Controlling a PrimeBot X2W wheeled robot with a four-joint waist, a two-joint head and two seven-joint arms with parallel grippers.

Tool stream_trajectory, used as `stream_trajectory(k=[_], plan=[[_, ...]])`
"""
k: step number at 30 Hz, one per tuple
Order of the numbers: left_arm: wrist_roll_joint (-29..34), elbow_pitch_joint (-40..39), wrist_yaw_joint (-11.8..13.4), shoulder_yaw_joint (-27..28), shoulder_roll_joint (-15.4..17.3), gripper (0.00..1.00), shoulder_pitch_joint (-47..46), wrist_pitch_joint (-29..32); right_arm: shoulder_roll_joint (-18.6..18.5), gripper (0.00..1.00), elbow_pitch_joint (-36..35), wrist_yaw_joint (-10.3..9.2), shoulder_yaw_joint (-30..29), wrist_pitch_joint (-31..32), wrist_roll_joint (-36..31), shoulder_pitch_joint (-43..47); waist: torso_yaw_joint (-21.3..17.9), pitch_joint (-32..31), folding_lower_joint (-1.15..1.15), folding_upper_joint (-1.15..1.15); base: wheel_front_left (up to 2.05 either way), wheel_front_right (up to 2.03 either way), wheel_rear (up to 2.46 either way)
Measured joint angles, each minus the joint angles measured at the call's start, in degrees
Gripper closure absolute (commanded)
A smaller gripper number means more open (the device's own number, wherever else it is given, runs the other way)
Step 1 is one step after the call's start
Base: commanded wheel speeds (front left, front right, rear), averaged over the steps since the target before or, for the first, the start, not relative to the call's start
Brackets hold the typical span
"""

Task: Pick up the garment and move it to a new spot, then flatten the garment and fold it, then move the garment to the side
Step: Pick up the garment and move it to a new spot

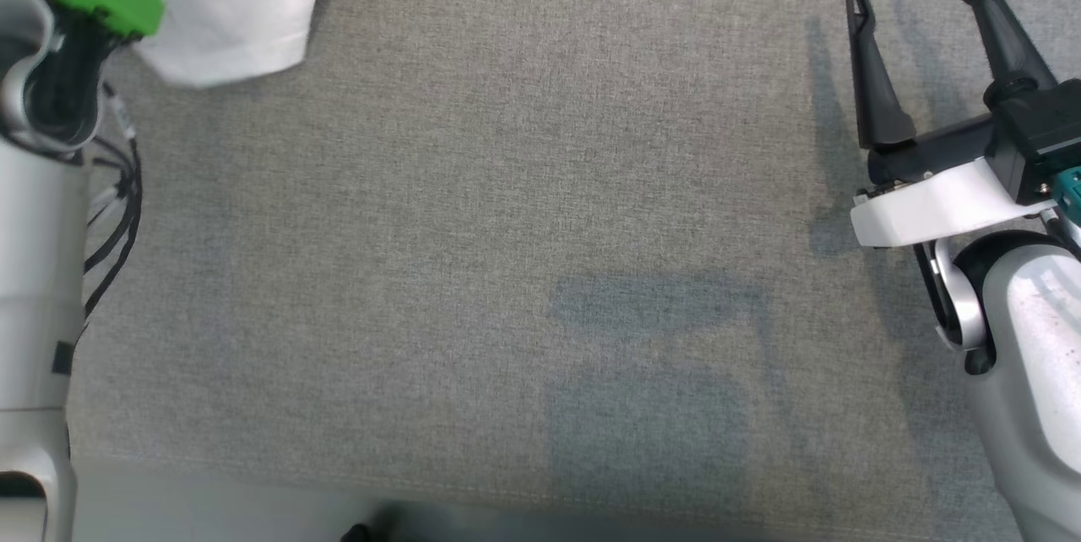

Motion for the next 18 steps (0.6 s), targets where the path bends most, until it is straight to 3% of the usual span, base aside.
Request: stream_trajectory(k=[5,12,18], plan=[[2.2,-7.2,-0.5,-7.4,-2.8,1.00,-3.7,0.9,2.5,0.00,3.6,-0.37,0.1,-3.3,2.4,0.4,0.2,-3.3,0.00,0.00,0.00,0.00,0.00],[0.7,-12.7,-0.5,-18.4,-6.9,1.00,-3.2,7.5,6.8,0.00,7.2,-0.38,2.3,-7.1,5.2,1.7,-0.6,-8.0,-0.01,0.00,0.00,0.00,0.00],[1.0,-12.4,-0.5,-25.2,-7.5,1.00,2.4,11.2,8.6,0.00,9.8,-0.91,2.6,-8.8,6.4,4.9,-3.6,-11.1,-0.01,0.00,0.00,0.00,0.00]])
